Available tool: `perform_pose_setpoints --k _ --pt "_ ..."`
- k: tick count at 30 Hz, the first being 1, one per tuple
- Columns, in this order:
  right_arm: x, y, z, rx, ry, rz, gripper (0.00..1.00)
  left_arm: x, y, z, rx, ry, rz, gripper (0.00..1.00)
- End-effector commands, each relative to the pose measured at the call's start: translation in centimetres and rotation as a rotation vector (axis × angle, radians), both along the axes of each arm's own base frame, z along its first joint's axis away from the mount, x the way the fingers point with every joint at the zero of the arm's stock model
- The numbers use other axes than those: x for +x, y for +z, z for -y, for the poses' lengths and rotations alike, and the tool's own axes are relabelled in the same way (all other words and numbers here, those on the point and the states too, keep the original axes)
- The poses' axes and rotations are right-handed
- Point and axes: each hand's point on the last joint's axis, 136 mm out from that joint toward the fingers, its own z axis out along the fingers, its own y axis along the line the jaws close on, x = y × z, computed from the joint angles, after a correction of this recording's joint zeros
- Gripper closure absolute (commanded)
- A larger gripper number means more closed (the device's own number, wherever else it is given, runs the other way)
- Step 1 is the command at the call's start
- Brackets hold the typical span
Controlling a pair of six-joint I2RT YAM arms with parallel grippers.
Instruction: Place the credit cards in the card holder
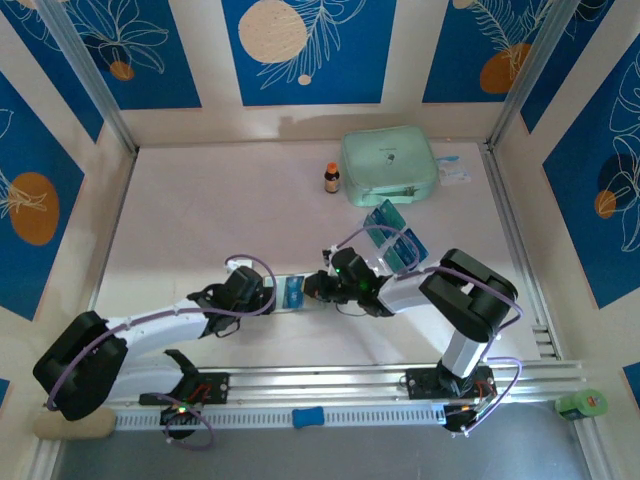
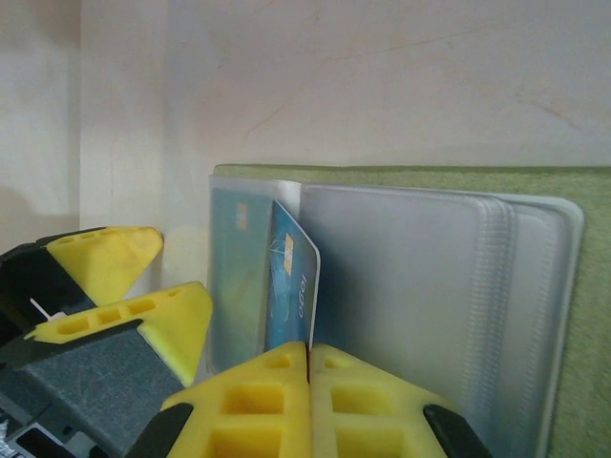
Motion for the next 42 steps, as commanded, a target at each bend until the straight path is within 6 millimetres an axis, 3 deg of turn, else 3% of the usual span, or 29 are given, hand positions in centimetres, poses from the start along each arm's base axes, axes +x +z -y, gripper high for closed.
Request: perform_pose_setpoints --k 1,11,16,18,23,27,36,42 --pt "-0.9 -1.6 -0.2 -0.040 0.035 -0.084 1.00 -0.1 -0.1 -0.7 0.015 0.020 -0.002 0.00" --pt "-1.4 -2.6 -1.7 -0.069 0.115 -0.158 1.00 0.0 0.0 -0.5 0.007 0.020 0.001 0.00" --pt "-1.8 -1.2 -1.6 -0.132 0.191 -0.127 0.74 0.0 0.1 -0.4 0.002 0.018 0.001 0.00" --pt "-1.7 -0.5 -0.9 -0.157 0.190 -0.099 0.72 0.0 0.3 -0.3 -0.010 0.015 0.002 0.00" --pt "-1.2 1.2 -0.4 -0.194 0.195 -0.043 0.74 0.1 1.0 0.5 -0.054 0.010 0.005 0.00" --pt "-0.9 1.6 -1.3 -0.189 0.217 -0.032 0.83 0.2 1.1 0.8 -0.069 0.017 -0.005 0.00" --pt "-0.8 -0.4 -3.2 -0.221 0.247 -0.060 0.94 0.3 1.1 0.6 -0.068 0.031 -0.006 0.00" --pt "-1.2 -1.4 -4.6 -0.221 0.276 -0.092 0.98 0.7 2.6 0.8 -0.092 0.048 0.025 0.00"
